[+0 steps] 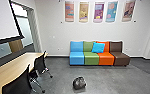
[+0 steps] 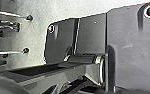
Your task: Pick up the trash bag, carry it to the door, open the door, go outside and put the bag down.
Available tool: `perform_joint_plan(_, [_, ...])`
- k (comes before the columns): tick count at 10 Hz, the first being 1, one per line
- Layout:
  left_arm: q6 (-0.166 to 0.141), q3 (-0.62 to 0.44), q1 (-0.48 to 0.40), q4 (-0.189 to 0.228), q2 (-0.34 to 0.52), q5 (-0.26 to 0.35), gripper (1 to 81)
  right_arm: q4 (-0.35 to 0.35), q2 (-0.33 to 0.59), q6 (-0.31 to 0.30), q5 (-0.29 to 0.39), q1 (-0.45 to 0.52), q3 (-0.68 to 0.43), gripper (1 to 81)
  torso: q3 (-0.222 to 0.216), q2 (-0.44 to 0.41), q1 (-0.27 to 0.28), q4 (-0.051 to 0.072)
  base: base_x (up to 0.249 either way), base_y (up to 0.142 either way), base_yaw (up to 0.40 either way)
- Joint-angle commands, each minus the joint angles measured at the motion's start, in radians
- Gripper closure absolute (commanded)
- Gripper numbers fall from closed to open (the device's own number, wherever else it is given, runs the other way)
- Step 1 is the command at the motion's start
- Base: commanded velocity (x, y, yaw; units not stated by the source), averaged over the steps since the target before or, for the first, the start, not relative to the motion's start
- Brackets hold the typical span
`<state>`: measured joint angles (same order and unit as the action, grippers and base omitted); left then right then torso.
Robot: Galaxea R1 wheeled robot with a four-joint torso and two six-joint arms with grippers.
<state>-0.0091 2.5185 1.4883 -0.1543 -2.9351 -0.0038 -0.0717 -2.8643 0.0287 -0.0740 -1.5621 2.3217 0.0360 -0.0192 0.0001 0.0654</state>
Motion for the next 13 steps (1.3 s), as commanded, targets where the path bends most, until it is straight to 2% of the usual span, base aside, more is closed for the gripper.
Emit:
perform_joint_plan(1, [-0.005,-0.006,-0.056,-0.008,0.007,0.054,1.0,-0.007,0.006,0.0,0.057,0.052,-0.021,1.0,0.0,0.0,0.0,0.0,0.195,0.069,0.0])
perform_joint_plan(5, [-0.005,-0.007,-0.055,-0.007,0.005,0.054,1.0,-0.005,0.003,0.0,0.057,0.053,-0.021,1.0,0.0,0.0,0.0,0.0,0.195,0.065,0.0])
perform_joint_plan(13, [-0.005,-0.007,-0.052,-0.007,0.007,0.054,1.0,-0.002,0.003,0.002,0.056,0.05,-0.019,1.0,0.0,0.0,0.0,0.0,0.195,0.0,0.0])
